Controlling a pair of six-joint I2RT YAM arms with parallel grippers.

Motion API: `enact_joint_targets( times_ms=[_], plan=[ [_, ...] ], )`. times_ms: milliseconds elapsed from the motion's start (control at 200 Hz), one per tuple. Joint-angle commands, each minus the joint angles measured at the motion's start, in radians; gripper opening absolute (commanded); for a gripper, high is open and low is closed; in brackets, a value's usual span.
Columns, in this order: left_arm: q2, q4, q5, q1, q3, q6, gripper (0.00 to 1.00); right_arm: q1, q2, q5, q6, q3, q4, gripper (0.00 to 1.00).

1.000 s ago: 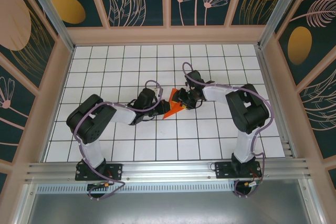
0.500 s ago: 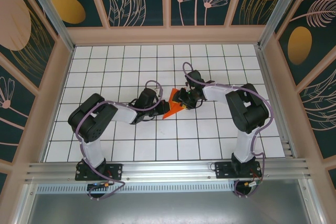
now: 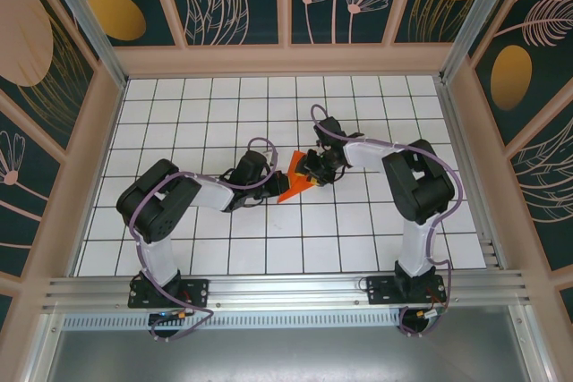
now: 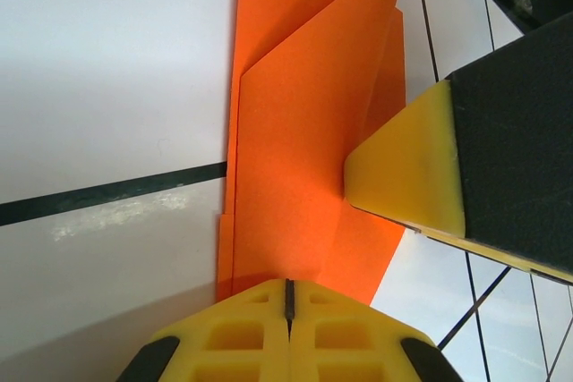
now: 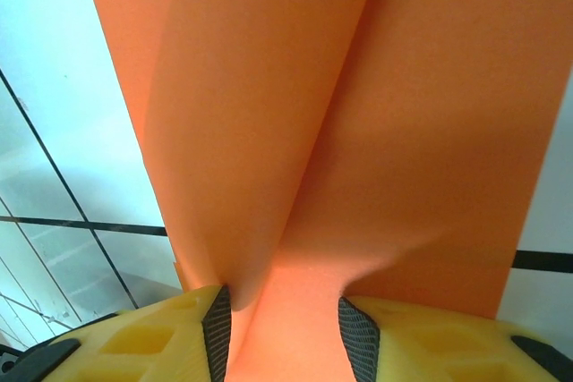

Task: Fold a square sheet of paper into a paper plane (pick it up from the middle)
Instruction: Fourth fold the wing at the center of the table.

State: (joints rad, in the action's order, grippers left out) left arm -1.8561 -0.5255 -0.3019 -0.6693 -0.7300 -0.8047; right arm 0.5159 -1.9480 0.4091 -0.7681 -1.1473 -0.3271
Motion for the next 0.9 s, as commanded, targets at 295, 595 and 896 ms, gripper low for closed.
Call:
enact_joint_targets(
  times_ms=[295, 595, 896],
  plan=[
    [-0.001, 0.052, 0.017, 0.005, -0.014, 0.009, 0.08, -0.001, -0.263, -0.307, -0.003, 0.031, -0.177, 0.46],
    [0.032, -0.021, -0.032, 0.01, -0.031, -0.016, 0.11, 0.001, -0.286, -0.314, -0.009, 0.02, -0.188, 0.46],
    [-0.018, 0.006, -0.038, 0.011, -0.067, -0.014, 0.12, 0.004, -0.292, -0.311, -0.005, 0.011, -0.194, 0.45]
  ],
)
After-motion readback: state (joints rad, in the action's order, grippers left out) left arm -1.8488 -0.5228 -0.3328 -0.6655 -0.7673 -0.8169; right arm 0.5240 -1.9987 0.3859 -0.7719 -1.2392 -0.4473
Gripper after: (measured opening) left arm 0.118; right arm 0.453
